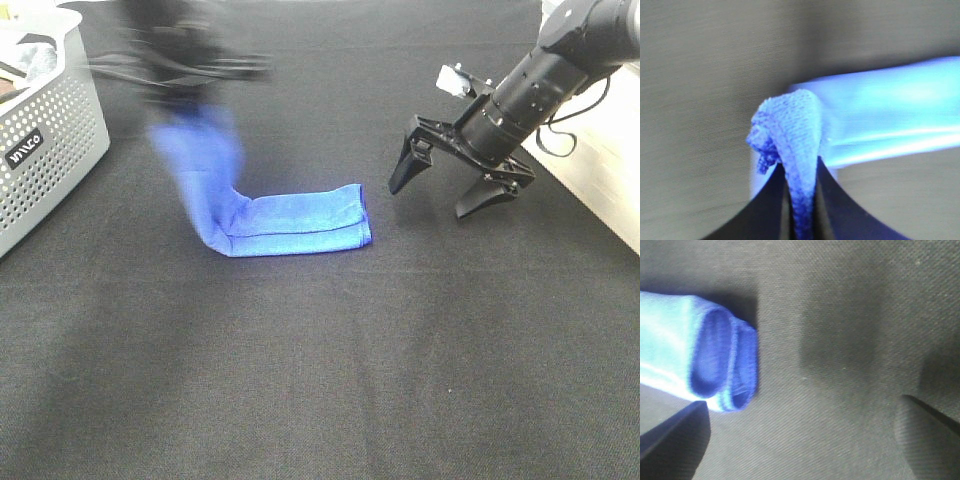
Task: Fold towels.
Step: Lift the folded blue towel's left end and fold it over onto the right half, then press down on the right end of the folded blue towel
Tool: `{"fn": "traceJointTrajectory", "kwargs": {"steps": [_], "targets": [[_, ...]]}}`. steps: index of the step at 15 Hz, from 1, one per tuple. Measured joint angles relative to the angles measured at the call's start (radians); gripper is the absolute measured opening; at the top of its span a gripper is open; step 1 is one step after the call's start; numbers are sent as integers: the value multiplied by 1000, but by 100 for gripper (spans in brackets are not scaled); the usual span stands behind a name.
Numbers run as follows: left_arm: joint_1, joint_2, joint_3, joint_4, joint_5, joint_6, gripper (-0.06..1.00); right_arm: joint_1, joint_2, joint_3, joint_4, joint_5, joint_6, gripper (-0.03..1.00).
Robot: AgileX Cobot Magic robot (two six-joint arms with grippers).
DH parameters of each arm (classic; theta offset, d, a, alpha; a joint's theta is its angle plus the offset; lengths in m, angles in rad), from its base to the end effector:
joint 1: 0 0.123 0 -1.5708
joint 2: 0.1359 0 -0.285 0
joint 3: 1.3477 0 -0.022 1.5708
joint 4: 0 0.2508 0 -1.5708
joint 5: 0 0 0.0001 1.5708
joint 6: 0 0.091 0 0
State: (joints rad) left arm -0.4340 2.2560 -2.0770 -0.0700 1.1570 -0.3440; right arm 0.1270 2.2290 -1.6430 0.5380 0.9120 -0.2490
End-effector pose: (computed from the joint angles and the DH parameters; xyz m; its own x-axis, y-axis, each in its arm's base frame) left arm 0.4413 -0.2109 0.2300 -0.9608 0.0453 -0.2735 0.0952 0.9805 -0.1720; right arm 0.4450 0.0940 0.1412 -0.9809 -0.0321 -0.1917 -0.1108 0.9028 0.4156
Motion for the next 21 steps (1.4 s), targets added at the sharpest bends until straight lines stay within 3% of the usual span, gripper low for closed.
{"fn": "traceJointTrajectory", "kwargs": {"steps": [2,4,9,13,15,17,18,21], "targets": [[-42,74,-52,-70,-55,-51,10,0,-20,0,-12,0,1,94],[-52,143,-82,-159,-108,-83,20,0,-30,0,-17,7,1,94],[-53,183,-89,-374,-242,-78,66,0,-45,0,-24,26,1,94],[-16,183,-193,-377,-213,-9,70,0,-65,0,50,41,-1,94],[39,183,-280,-336,-163,12,70,0,-65,0,189,87,-51,94],[106,183,-340,-272,-104,14,70,12,-65,0,417,123,-173,94],[151,183,-358,-231,-64,16,70,37,-65,0,483,123,-229,94],[199,183,-359,-163,4,16,71,157,-65,0,577,47,-313,94]]}}
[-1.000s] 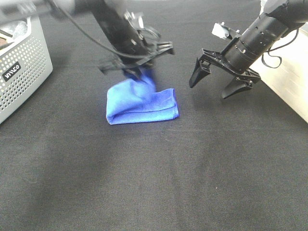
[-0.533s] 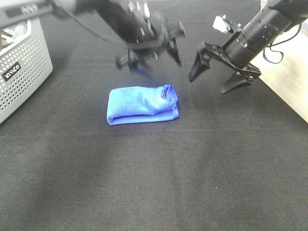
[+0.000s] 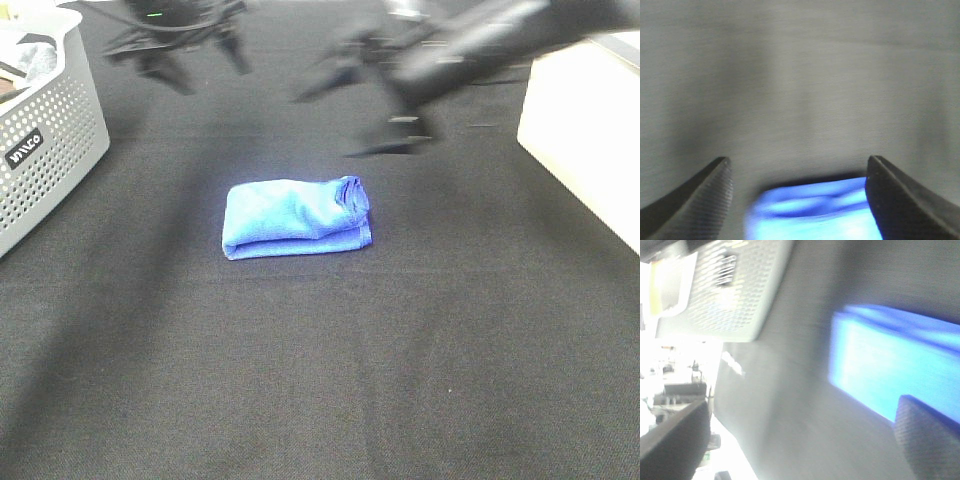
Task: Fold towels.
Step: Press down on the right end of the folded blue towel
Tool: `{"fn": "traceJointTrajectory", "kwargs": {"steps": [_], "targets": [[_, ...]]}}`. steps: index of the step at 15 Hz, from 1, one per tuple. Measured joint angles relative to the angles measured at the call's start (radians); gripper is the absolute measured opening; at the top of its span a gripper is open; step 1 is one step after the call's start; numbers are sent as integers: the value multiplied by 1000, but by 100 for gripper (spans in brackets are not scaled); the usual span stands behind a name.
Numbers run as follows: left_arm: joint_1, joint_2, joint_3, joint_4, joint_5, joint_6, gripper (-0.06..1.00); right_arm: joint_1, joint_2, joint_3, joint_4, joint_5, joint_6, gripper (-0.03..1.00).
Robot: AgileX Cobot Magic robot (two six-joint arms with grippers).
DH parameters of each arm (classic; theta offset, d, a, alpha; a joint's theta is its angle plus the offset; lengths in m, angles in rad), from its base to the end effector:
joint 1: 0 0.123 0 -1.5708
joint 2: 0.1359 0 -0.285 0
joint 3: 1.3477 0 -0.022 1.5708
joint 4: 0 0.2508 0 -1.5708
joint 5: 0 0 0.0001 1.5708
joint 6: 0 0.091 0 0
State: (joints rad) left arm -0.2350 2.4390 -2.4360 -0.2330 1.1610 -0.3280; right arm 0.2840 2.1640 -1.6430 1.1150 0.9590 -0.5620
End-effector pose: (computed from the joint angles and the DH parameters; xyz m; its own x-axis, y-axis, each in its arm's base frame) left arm 0.5123 -0.1425 0.2411 -0.9108 -0.1938 -0.3646 -0.0507 0.9288 -0.3671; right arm 0.4230 0.1932 0.1984 -0.9393 -0.0639 -0.3371 -0.3091 0.5841 0.7505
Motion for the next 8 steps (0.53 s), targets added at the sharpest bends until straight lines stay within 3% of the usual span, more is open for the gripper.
{"fn": "traceJointTrajectory", "kwargs": {"steps": [3,8], "targets": [[0,0,0,68,44,0,71,76,18,0,19,-97,-3,94],[0,0,0,70,55,0,71,48,148,0,21,-106,5,94]]}}
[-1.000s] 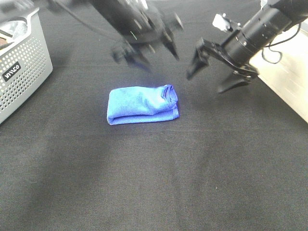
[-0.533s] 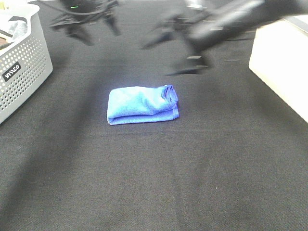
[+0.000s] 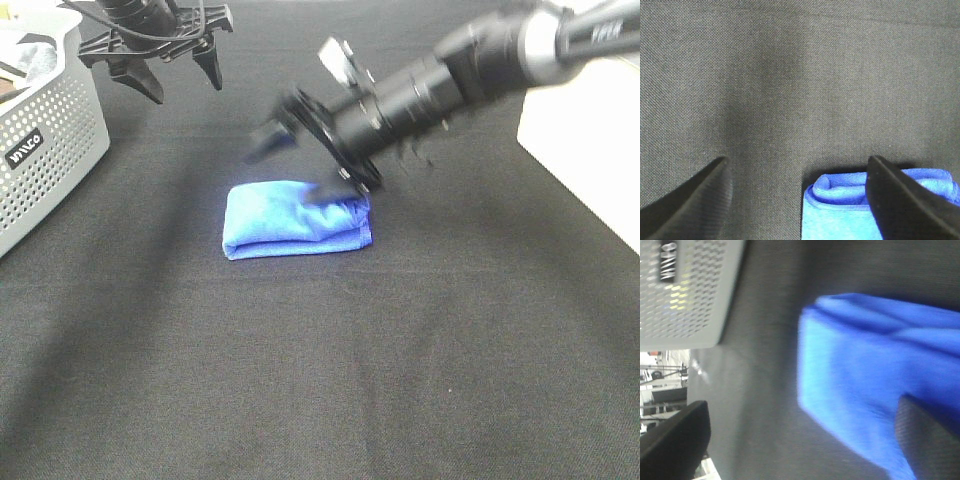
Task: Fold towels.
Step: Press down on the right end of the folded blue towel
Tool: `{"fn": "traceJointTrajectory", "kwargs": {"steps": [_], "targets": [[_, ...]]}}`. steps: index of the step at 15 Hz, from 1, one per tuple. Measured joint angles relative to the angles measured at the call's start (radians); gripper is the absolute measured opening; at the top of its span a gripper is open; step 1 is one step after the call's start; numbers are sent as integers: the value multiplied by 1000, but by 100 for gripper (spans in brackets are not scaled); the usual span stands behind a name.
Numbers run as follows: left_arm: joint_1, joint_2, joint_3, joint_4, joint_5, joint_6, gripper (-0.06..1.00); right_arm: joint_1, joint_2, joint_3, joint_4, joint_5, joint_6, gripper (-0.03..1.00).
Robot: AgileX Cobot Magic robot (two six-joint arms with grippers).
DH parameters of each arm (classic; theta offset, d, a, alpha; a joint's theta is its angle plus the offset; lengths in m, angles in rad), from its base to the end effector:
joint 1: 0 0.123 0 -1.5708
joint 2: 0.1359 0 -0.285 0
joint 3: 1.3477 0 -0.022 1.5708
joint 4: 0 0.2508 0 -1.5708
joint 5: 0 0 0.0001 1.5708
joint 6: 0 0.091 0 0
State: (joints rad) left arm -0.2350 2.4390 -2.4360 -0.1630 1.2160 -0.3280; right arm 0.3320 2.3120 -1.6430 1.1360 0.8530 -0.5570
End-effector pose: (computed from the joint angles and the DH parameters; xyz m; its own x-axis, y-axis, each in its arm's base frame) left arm 0.5093 -0.1362 0.2377 -0.9244 -0.1604 -0.3459 -0.0579 0.9557 -0.2885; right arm 0.4286 0.2136 0.1288 -0.9688 -0.0339 -0.2457 -0.2100 0.6394 0.7397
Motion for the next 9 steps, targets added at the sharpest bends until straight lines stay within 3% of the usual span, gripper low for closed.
{"fn": "traceJointTrajectory", "kwargs": {"steps": [6,9], "targets": [[0,0,0,-27,0,17,71,-97,15,0,-44,108,1,94],[-1,-41,0,-26,2,75,71,-155,-5,0,-131,138,20,94]]}}
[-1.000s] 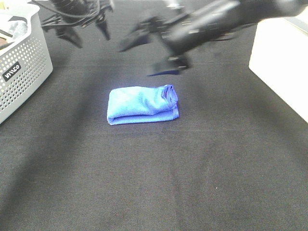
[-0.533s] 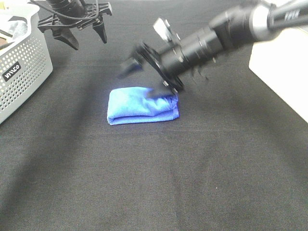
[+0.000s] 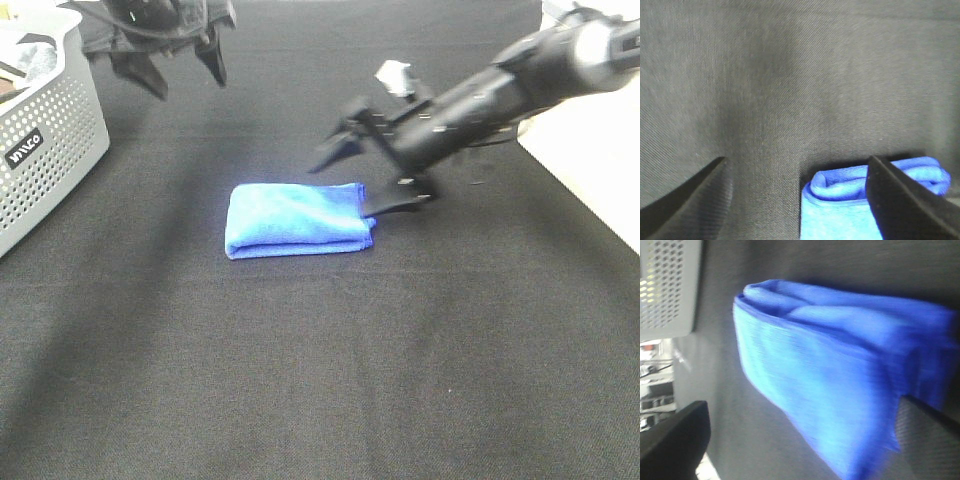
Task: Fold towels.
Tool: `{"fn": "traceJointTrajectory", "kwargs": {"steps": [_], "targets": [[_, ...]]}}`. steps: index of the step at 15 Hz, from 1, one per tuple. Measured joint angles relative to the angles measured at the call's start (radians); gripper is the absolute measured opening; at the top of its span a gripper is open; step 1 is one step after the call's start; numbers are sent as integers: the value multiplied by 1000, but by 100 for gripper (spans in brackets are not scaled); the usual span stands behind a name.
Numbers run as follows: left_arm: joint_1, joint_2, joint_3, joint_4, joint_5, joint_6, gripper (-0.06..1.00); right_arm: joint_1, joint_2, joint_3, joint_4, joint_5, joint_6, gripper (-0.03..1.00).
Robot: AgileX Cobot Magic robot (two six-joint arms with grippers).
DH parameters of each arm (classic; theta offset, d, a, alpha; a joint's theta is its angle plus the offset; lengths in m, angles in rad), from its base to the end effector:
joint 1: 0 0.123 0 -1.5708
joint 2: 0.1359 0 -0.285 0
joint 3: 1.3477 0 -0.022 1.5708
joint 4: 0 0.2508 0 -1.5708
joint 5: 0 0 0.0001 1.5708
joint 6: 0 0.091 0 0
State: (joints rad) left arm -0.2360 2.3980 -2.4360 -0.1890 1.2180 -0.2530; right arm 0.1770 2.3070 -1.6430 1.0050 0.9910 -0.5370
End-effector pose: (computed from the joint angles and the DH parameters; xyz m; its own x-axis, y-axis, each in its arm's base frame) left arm 0.5034 -0.1376 0.2595 -0.9144 -0.0976 -0.3928 0.0243 0.9555 -0.2941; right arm 0.4414 0.1443 0.1266 -0.9821 -0.0506 -0.1815 -0.1672 0.6784 0.7154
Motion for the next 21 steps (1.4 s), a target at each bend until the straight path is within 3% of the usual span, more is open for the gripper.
{"fn": "traceJointTrajectory", "kwargs": {"steps": [3,6,7,11,15,16,21], "targets": [[-1,-91,22,7,0,66,71,-18,-92,0,-98,5,15,94],[-6,-254,210,16,-1,131,71,-18,-243,0,-299,86,116,94],[-6,-254,210,16,-1,131,71,-18,-243,0,-299,86,116,94],[-8,-534,577,115,-2,187,71,-18,-412,47,-465,205,213,94],[-8,-936,1038,168,-2,191,71,-18,-703,337,-583,186,281,94],[-8,-1046,1148,168,-1,192,71,-18,-735,370,-592,178,287,94],[-8,-1589,1601,172,2,194,71,-18,-1231,816,-640,101,290,94]]}}
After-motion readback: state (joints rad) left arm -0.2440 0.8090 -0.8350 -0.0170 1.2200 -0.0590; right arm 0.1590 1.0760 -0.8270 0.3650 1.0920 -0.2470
